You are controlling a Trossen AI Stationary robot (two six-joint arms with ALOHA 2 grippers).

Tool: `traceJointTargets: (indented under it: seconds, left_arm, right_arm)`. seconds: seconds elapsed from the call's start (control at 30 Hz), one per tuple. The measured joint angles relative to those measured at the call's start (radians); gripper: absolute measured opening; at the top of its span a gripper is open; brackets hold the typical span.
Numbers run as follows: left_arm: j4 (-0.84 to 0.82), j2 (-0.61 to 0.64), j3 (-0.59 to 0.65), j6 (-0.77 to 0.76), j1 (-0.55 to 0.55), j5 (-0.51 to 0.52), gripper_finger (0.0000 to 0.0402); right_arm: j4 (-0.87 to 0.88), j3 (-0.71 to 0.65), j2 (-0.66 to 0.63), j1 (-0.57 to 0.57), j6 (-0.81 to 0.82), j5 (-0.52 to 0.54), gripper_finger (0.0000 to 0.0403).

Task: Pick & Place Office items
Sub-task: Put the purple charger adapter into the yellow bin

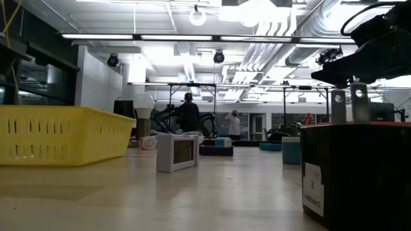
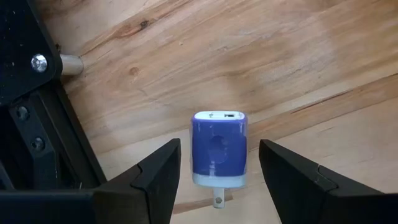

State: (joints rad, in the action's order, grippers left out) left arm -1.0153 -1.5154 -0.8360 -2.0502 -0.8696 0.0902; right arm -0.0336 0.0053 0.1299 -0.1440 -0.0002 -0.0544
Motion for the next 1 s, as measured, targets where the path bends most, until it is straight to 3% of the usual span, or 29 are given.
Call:
traceJointTargets:
  seconds: [0.8,1.0]
  left_arm:
    - [-0.001,0.000,0.000,0.000,0.000,-0.005,0.0205]
    - [-0.001,0.000,0.000,0.000,0.000,-0.004,0.0179]
  right_arm:
    - [0.000,0.000,0.000,0.000,0.000,0.000,0.0248]
    - [0.000,0.000,0.000,0.000,0.000,0.000,0.0248]
